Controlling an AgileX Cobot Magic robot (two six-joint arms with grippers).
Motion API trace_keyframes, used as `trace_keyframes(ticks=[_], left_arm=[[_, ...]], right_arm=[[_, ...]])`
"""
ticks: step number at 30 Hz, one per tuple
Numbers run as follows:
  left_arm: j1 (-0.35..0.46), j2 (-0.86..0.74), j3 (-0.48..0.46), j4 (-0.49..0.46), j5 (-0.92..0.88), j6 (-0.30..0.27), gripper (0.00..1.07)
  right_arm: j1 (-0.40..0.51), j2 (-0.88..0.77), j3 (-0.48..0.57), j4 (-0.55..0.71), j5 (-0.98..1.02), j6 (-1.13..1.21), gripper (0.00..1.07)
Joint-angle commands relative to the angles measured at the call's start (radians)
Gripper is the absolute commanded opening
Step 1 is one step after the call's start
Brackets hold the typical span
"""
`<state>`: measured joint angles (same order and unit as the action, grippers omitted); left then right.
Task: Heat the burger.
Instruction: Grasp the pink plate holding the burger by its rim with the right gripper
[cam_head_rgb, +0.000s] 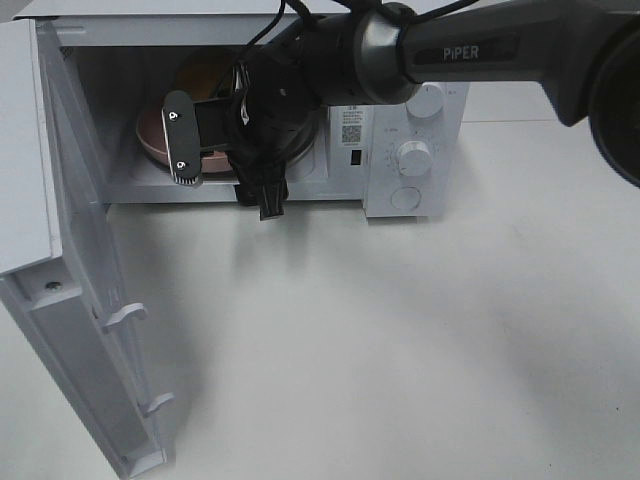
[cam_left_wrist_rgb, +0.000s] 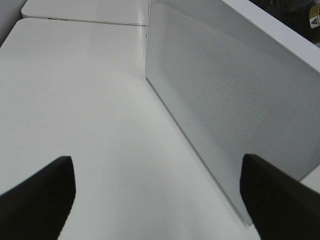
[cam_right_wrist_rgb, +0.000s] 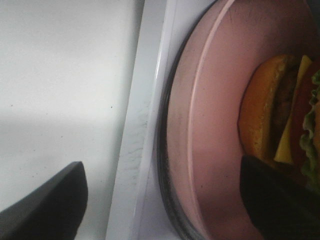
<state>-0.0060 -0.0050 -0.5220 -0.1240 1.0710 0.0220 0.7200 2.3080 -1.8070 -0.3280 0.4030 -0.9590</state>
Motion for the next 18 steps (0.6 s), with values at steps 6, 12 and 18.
trace_keyframes(ticks=[6,12,18], left_arm=[[0.000,-0.005,0.005,-0.007,0.001,0.002,0.82],[0.000,-0.005,0.005,-0.007,0.001,0.002,0.82],[0.000,-0.005,0.005,-0.007,0.001,0.002,0.82]], right_arm=[[-0.027,0.039,-0.051,0.005,-0.001,0.017,0.79],[-0.043,0.048,-0.062,-0.010,-0.049,0.017,0.78],[-0.043,0.107,-0.149,-0.003,-0.028,0.026,0.77]])
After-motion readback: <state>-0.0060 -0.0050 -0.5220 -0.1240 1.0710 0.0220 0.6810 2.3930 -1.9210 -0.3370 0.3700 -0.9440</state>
